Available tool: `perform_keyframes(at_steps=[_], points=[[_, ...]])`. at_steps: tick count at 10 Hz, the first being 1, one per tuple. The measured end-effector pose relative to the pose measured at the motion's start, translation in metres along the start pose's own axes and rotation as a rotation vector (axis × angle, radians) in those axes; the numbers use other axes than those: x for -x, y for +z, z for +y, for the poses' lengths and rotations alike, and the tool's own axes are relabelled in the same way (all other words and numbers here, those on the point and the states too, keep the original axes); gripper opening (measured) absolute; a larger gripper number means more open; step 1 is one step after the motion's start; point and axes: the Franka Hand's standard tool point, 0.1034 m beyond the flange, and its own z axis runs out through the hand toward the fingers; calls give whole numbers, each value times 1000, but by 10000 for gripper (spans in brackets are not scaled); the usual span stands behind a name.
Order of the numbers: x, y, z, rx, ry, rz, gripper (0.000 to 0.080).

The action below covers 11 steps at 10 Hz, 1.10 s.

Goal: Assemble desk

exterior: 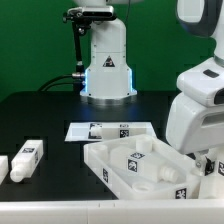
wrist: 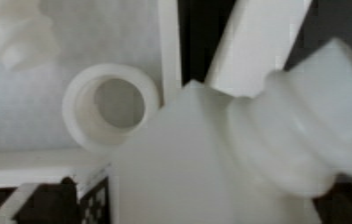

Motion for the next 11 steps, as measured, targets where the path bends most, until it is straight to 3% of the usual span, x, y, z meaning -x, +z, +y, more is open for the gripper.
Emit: perform_keyframes(at_steps=[2,3,4,6,8,10,11], points=[[4,1,11,12,19,-11,407],[5,1,21,24,36,-12,407],[6,1,24,26,40,-13,329],[6,-2,27,28,41,-19,323],[7,-22,29,32,49,-18,304],[27,-47,22,37,72,-14,291],[30,-49,16,37,91,-13,290]])
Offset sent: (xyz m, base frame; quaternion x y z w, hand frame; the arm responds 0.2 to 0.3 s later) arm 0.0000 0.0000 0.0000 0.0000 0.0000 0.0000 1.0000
